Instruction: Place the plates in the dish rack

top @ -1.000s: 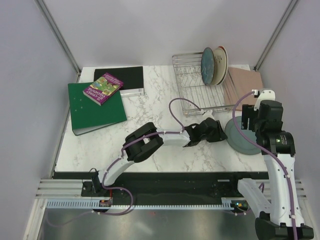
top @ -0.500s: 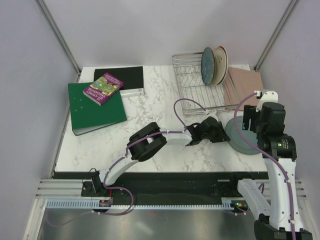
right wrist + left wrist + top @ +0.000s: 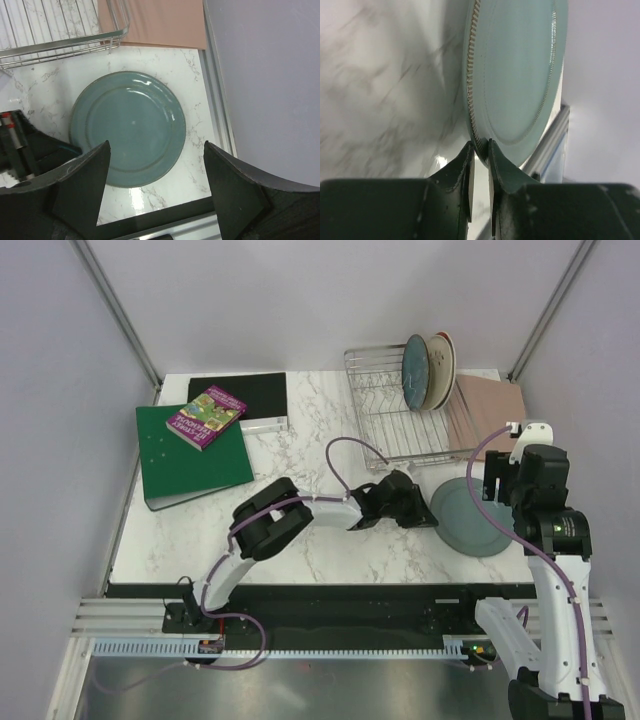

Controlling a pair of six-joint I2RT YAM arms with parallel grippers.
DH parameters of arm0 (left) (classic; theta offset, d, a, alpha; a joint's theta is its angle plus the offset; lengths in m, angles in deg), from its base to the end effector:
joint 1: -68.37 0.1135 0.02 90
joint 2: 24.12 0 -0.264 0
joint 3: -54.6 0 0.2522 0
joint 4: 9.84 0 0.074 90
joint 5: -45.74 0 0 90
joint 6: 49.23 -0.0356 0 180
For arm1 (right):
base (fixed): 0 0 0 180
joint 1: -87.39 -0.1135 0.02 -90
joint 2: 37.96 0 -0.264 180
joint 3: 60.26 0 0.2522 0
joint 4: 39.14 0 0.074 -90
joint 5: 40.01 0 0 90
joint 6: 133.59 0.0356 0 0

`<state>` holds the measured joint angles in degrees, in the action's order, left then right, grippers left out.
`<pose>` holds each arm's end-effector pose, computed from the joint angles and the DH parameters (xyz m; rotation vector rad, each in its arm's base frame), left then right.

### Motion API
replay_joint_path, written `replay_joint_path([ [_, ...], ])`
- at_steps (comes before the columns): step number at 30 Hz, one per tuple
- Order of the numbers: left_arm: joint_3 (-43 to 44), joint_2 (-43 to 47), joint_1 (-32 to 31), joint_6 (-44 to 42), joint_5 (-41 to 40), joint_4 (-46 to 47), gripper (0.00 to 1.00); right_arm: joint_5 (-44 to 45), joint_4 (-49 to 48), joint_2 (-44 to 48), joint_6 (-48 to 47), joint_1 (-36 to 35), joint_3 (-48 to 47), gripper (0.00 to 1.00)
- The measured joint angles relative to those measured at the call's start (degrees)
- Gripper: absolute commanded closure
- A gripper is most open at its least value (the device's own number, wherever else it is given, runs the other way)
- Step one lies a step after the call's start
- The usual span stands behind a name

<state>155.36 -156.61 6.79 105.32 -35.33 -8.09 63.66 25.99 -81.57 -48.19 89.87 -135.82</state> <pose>0.2366 -0.4489 0.1210 0.0471 2.4607 -1.3530 0.1332 -0.0142 0.3696 0.0994 2.1470 -0.3282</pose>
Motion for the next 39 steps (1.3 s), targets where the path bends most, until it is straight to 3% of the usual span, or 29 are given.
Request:
replay_joint_path([
  [5,-13.7,9.9,3.5,1.2,5.1,1.0,0.98,-3.6,-0.7,-0.7,-0.9,0.0,1.5,0.18],
  [10,-29.1,19.3,9.6,1.5,8.9,2.6,0.98,-14.5,-2.1,-4.4,-2.7,0.0,3.3,0.16],
  [16,-44.9,33.2,17.9,-1.7,9.7,-0.7,0.98,-31.1,-6.8,-19.6,-0.8,0.0,4.4,0.15],
  [25,-50.5,39.8,29.8,-12.1,14.6,-5.2,0.98,-46.6,-14.6,-35.1,6.1,0.0,9.7,0.18],
  [39,-54.0,40.4,31.0,-17.5,21.6,-3.0,0.98,-60.5,-33.1,-49.8,21.6,-3.5,19.6,0.22],
])
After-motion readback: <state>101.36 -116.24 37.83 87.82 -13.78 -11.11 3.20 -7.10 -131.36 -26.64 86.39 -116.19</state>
